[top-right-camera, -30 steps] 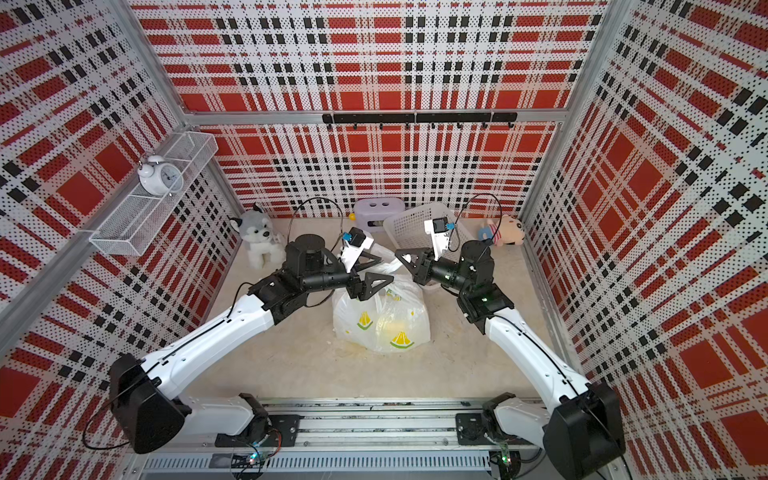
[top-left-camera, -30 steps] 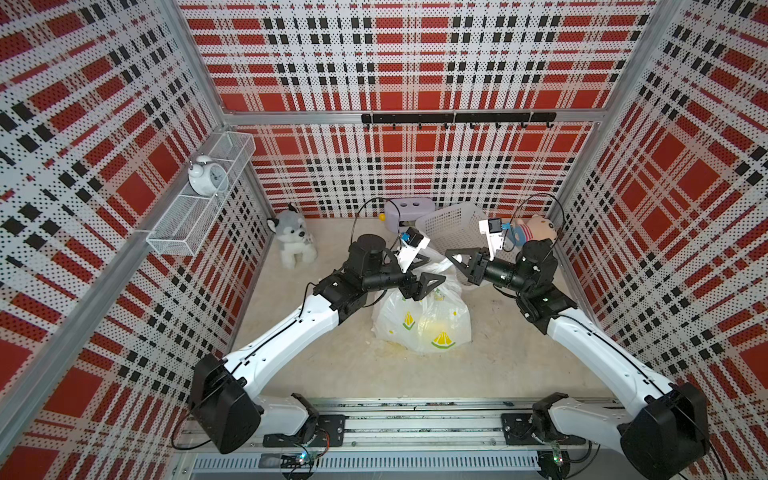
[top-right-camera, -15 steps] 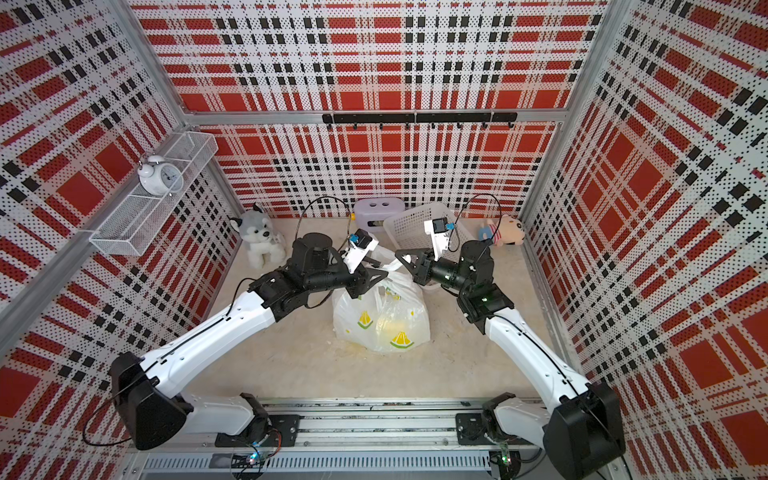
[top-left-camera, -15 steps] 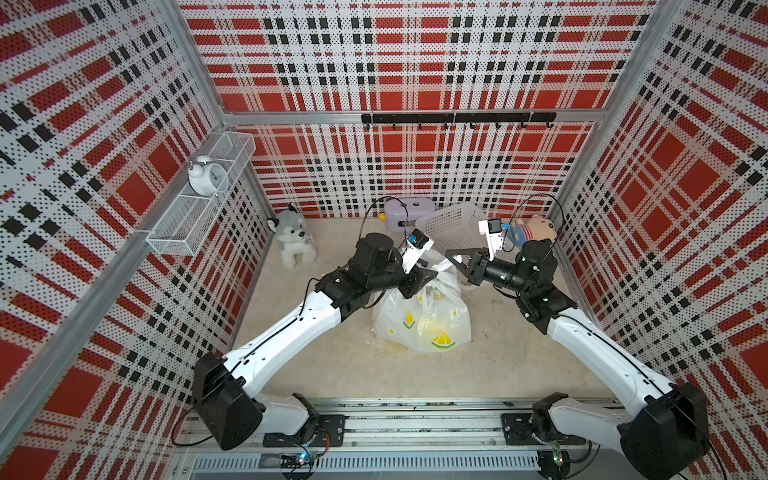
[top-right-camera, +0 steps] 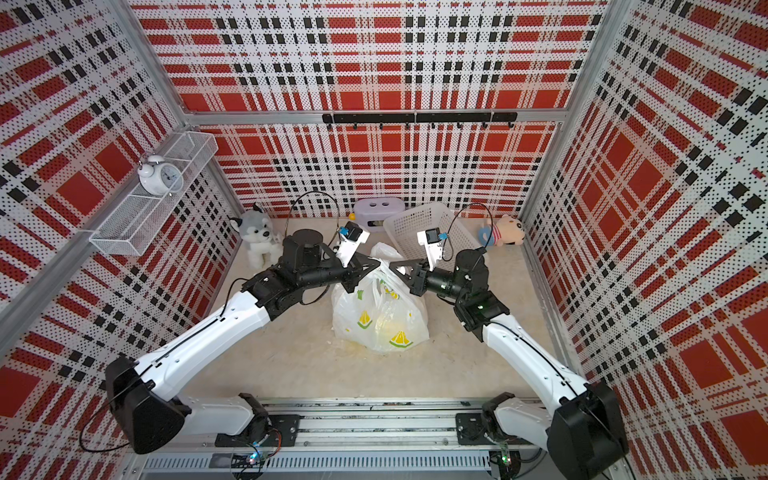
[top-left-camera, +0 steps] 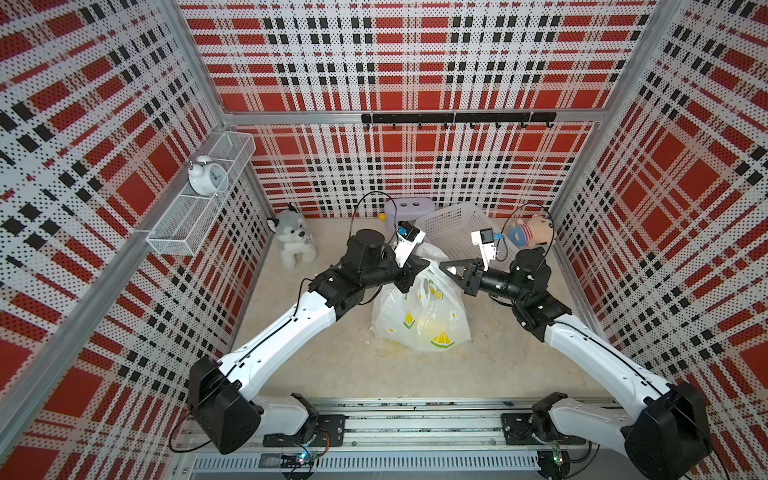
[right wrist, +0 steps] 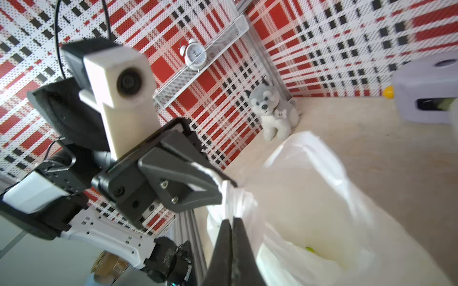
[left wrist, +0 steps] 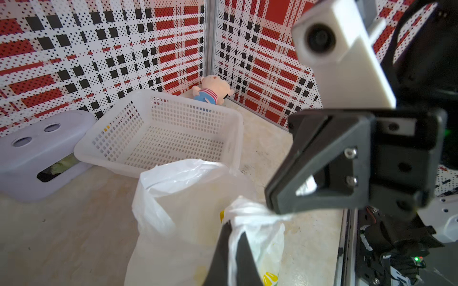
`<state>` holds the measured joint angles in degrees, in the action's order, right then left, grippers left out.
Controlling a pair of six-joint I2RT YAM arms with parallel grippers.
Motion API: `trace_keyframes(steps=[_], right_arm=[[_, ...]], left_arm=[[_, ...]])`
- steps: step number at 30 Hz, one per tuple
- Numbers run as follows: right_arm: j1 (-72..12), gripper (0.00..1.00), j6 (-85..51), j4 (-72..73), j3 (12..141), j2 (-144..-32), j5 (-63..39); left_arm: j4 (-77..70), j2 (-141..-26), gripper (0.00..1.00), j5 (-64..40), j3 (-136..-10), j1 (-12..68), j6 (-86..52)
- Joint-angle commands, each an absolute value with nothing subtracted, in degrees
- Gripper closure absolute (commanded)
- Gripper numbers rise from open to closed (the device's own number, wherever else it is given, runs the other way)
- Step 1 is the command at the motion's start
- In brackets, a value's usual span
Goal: Place the banana into a plastic bag & tie a knot
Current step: Cross the plastic bag at the center of the board.
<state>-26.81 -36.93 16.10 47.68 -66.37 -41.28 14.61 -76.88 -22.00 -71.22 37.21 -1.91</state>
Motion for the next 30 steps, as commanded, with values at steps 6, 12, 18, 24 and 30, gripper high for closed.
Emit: trace_keyframes(steps=[6,12,18,24,30], right_arm=[[-34.4,1.00,-34.5,15.6,44.7,-64.7,-38.7],[-34.4,1.00,-33.7,13.3,45.3,-64.0,-37.2],[-34.4,1.00,-33.5,13.0,45.5,-64.6,-37.0],[-34.4,1.00,-33.3,12.7,46.1,-65.3,-37.2],[-34.4,1.00,-33.0,11.7,46.6,-65.4,-37.2]], left_arm=[[11.5,-75.7,0.64,-22.6,-70.6,35.1,-7.5],[15.1,-73.8,0.20,-24.1,-70.3,33.5,-3.5],[18.6,-72.6,0.02,-26.0,-71.1,32.9,-0.3],[22.3,-70.9,0.02,-24.9,-70.2,32.7,2.3],[28.4,-67.5,0.02,-18.6,-69.6,32.3,6.8]])
